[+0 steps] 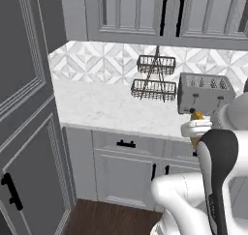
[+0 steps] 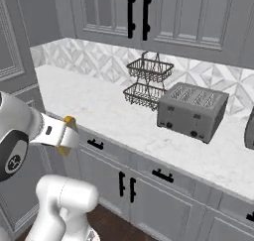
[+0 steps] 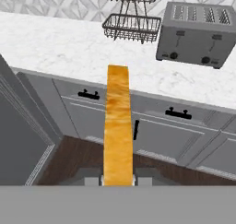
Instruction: Start the toaster. Once the lever pops up, take the bread to the plate on the dining counter.
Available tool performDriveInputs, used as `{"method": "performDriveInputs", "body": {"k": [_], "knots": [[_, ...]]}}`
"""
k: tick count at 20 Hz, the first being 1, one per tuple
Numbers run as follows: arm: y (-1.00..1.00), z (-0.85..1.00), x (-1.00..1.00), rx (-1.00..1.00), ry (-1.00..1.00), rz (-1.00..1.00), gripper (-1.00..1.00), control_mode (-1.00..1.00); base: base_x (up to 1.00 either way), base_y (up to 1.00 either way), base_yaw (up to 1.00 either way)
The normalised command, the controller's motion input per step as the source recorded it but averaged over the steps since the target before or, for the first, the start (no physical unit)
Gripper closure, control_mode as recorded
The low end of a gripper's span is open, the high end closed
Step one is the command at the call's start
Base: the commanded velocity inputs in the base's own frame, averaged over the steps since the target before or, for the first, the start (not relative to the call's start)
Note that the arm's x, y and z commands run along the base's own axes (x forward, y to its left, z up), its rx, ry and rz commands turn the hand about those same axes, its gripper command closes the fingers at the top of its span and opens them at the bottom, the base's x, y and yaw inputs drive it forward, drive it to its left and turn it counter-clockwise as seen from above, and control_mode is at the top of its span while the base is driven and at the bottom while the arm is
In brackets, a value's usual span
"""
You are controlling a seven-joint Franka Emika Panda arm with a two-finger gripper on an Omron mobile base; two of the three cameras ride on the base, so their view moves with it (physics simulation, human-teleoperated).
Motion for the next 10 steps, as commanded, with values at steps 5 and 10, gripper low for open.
{"method": "performDriveInputs", "body": {"k": [5,10], "knots": [[0.00,0.00,0.00,0.00,0.00,0.00,1.00,1.00,-0.25,0.01,1.00],[0.00,0.00,0.00,0.00,0.00,0.00,1.00,1.00,-0.21,0.00,1.00]]}}
